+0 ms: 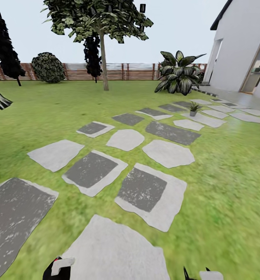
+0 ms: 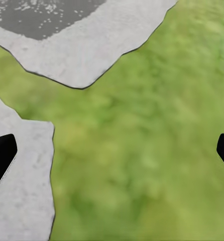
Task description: Pick up the pesticide atomizer in the garden and spray insectifuge to fully cover both potted plants in the garden.
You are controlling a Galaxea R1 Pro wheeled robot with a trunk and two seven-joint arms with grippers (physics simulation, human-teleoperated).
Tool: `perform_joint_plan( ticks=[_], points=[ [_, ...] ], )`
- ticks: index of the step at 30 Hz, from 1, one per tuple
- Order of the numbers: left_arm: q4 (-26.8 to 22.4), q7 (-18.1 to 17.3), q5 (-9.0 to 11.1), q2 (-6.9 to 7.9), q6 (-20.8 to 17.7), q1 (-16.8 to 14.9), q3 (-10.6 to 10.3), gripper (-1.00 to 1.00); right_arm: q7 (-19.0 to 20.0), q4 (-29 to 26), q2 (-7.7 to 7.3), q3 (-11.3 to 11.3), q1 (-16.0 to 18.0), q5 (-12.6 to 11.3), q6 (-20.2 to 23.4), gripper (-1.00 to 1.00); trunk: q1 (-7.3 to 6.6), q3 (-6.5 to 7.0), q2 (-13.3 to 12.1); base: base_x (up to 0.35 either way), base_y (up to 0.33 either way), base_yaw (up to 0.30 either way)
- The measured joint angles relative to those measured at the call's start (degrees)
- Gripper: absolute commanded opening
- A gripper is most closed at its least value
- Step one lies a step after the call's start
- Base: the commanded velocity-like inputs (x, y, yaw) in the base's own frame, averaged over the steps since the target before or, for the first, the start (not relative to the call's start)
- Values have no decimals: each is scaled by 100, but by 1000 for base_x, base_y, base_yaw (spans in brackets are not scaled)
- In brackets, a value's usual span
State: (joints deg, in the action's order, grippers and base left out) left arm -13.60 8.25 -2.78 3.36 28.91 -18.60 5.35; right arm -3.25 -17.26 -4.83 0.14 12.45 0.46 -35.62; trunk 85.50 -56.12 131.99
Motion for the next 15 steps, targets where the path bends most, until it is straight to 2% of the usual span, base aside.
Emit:
perform_joint_plan(
  ticks=[15],
  points=[
    [1, 0, -4, -1, 0, 0, -3, -100, 0, -2, 0, 0, 0, 3, 0, 100, 0, 0, 0, 336, 0, 0]
  ],
)
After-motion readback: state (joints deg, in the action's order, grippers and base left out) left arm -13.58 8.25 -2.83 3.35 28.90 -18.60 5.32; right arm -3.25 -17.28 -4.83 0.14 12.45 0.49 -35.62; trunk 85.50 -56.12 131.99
